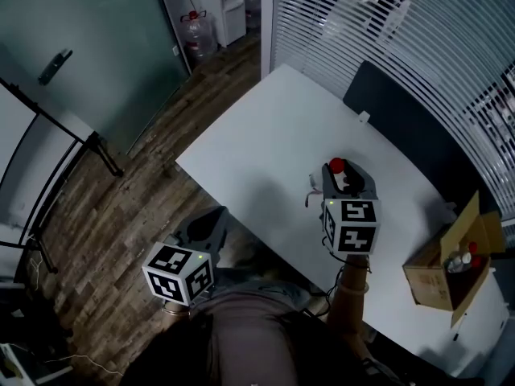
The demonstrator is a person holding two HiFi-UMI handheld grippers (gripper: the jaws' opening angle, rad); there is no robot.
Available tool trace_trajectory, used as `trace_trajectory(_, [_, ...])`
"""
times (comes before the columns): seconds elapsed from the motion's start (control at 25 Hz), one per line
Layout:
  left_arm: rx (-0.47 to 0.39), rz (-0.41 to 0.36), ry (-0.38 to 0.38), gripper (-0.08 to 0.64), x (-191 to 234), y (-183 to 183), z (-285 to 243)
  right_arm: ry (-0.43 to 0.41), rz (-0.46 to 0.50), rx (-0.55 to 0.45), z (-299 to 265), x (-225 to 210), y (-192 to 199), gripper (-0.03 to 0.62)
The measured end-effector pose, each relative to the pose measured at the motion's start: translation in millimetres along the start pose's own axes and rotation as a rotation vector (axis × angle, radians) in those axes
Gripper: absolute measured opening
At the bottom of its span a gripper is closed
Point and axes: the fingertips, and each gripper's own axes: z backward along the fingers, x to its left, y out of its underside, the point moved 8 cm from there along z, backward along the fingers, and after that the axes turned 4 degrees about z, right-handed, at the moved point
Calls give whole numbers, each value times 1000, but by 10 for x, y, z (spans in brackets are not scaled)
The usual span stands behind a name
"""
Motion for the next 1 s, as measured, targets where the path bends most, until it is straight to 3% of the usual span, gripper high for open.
trace_trajectory(1.0, [20,-3,5,6,48,26,-6,-21,-60,38,-179,51,255,153])
